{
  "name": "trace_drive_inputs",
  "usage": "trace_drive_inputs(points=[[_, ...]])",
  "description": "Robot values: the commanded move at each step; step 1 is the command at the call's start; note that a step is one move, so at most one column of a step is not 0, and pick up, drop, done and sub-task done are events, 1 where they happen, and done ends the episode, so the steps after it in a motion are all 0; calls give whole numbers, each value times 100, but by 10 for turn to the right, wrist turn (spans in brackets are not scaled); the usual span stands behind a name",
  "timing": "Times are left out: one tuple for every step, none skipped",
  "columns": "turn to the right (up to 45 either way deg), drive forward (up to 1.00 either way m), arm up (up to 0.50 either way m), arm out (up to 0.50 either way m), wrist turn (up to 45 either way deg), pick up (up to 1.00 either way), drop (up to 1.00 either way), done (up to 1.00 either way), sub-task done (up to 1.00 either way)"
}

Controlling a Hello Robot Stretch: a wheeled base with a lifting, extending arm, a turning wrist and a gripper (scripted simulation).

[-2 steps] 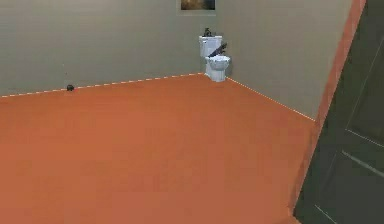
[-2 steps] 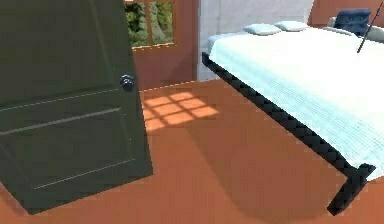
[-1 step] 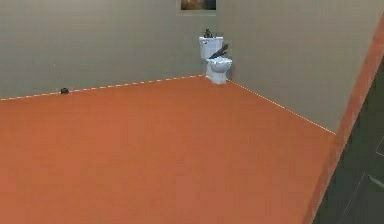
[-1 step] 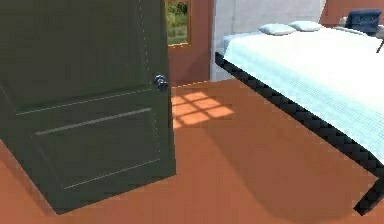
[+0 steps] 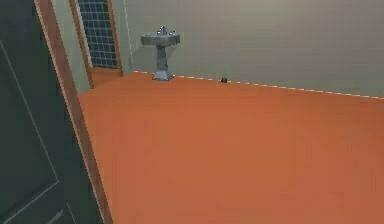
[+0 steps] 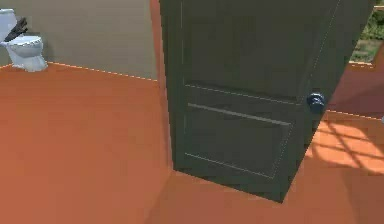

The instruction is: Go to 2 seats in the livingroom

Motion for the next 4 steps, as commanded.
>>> trace_drive_inputs(points=[[0, 100, 0, 0, 0, 0, 0, 0, 0], [-60, 0, 0, 0, 0, 0, 0, 0, 0], [0, 25, 0, 0, 0, 0, 0, 0, 0], [-180, 0, 0, 0, 0, 0, 0, 0, 0]])
